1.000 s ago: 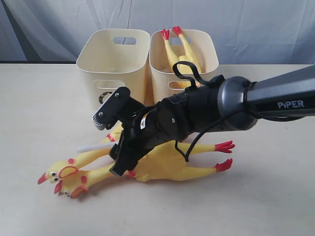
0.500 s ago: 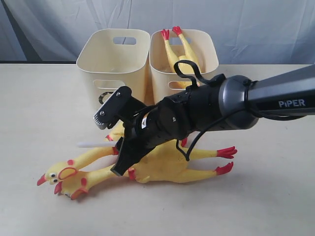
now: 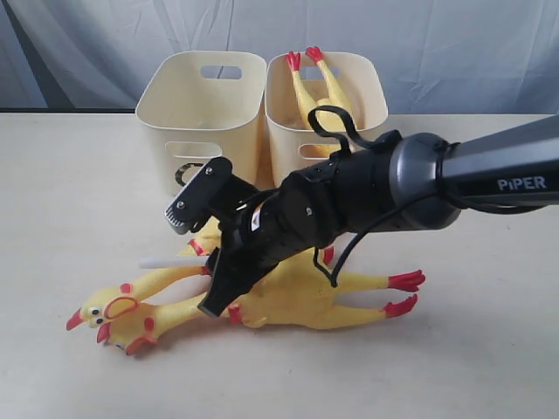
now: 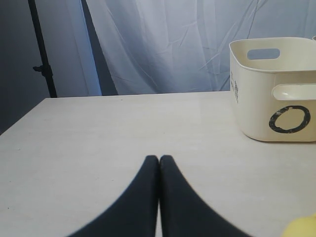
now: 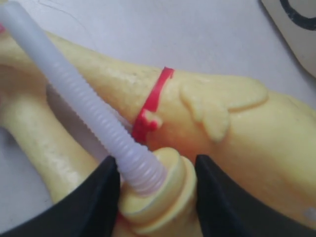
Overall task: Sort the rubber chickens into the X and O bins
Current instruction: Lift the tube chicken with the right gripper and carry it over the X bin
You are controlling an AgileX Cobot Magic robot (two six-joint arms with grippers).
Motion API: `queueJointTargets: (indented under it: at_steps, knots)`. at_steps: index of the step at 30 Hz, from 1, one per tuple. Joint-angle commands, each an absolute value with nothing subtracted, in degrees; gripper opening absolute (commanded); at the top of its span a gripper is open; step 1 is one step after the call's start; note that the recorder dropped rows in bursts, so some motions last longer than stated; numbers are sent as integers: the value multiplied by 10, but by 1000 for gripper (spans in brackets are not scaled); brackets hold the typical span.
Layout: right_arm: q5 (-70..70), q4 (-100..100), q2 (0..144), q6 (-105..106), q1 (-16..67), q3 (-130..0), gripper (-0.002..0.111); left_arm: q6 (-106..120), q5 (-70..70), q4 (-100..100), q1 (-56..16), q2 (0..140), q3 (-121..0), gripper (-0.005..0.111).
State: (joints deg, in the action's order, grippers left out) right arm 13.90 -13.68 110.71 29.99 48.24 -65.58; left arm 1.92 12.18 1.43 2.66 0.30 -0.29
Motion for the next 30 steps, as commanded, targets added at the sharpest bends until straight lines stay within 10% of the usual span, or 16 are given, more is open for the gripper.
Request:
queueJointTargets:
  at_steps: [1,30]
  knots:
    - [156,-134,1074,299,480,-654,-1,17,118,16,24,0,0,0]
    - [101,-108,911,299,480,-654,-1,17,118,16,24,0,0,0]
